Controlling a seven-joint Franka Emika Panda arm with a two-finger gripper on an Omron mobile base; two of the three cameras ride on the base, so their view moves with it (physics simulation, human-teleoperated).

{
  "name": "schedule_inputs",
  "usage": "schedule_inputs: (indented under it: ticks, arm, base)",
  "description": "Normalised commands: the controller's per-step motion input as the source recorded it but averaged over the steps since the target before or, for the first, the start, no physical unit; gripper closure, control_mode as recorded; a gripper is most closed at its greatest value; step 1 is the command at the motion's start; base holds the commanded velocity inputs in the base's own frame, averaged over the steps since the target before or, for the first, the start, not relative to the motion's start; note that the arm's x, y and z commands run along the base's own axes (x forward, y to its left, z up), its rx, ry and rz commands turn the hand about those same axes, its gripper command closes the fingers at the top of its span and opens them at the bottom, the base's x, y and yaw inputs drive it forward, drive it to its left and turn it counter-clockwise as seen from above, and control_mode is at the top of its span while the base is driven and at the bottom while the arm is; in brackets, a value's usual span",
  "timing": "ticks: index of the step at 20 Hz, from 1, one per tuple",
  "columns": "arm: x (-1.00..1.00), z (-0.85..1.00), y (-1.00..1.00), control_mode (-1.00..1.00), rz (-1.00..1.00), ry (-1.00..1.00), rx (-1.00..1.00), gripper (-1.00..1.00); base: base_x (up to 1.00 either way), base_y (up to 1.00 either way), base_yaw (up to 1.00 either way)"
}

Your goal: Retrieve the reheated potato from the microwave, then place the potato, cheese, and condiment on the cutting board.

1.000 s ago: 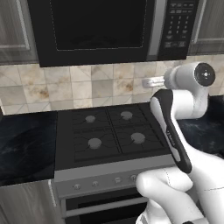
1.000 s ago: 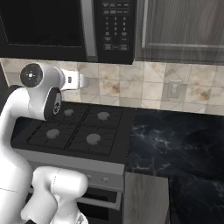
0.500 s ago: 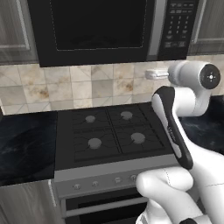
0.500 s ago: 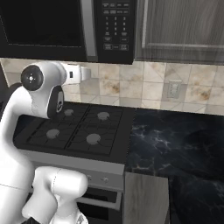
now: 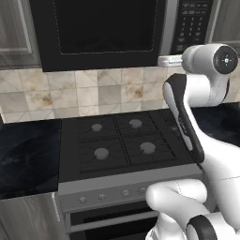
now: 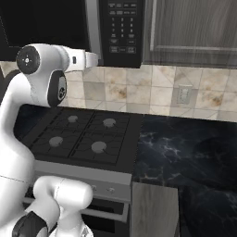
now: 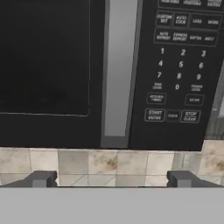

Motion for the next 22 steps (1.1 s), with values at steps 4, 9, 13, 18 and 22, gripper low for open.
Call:
schedule_inputs:
  ticks: [4,9,13,18,22]
  arm:
    - [0.12,0.38,0.00,-1.00,-0.01,0.03,0.00,-1.00]
    - [0.30,0.24,0.00,-1.00,0.00,0.01,0.00,-1.00]
    - [0.28,0.25,0.03,-1.00,0.00,0.01,0.00,-1.00]
    - [0.36,0.22,-0.02,-1.00,-0.03,0.01,0.00,-1.00]
    - [0.31,0.19,-0.14,-1.00,-0.02,0.02,0.00,-1.00]
  base:
    - [0.00,0.00,0.00]
    - [0.00,0.00,0.00]
    - [0.00,0.00,0.00]
    - [0.00,0.00,0.00]
    - [0.00,0.00,0.00]
